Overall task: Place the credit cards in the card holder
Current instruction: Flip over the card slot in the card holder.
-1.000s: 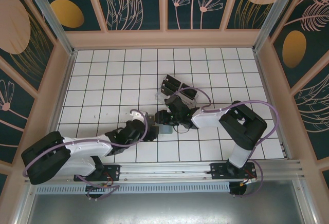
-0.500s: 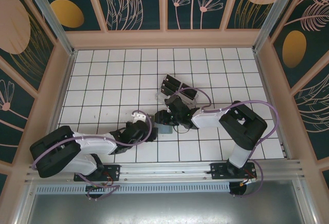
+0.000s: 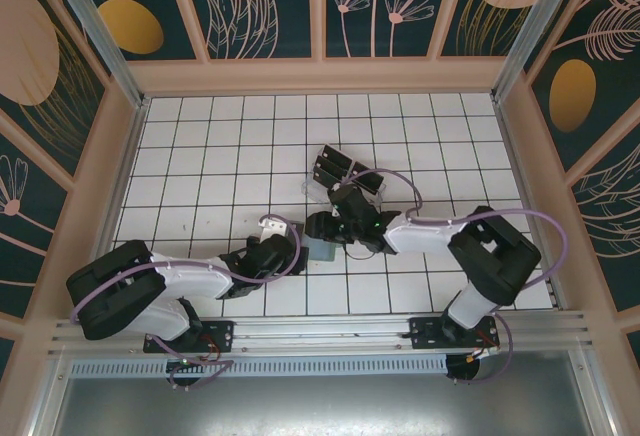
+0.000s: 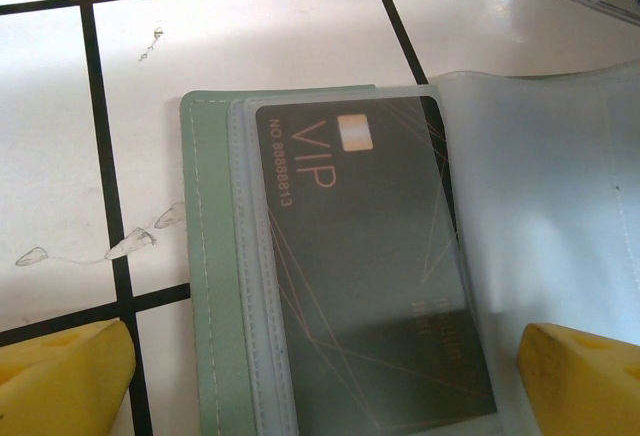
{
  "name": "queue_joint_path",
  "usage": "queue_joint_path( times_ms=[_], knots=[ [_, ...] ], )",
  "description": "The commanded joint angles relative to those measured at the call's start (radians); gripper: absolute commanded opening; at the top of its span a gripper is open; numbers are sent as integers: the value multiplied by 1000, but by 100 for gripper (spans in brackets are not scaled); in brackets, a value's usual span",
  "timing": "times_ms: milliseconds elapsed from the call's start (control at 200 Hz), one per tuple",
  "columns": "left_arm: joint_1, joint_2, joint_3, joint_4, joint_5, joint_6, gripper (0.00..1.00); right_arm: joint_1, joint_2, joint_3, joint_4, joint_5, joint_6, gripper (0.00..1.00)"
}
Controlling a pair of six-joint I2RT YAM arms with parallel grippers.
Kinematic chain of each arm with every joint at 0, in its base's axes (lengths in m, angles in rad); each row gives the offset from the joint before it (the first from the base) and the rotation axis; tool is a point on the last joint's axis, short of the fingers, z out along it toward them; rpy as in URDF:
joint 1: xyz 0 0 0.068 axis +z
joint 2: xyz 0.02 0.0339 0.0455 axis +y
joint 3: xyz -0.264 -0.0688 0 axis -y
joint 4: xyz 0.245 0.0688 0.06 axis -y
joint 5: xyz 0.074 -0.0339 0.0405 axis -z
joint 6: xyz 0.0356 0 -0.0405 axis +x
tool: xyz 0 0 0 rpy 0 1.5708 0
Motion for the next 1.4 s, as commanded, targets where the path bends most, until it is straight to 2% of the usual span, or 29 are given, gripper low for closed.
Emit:
queue_joint_path(
  times_ms=[0,500,1066,1246,1396],
  knots=[
    [-1,20,-8,-23,-9,-27,98,-6,-40,-30,-5,29,37,49],
    [-1,26,-13,-17,-10,-31,98,17,32,-57,70,1,77,49],
    [-1,-15,-22,-21,-8,-40,98,17,109,2,102,-32,62,48],
    [-1,-69,-21,-54,-28,-54,98,22,76,4,103,-39,71,48],
    [0,-188,-20,-126,-94,-96,99,30,40,19,83,-34,74,48]
  ],
)
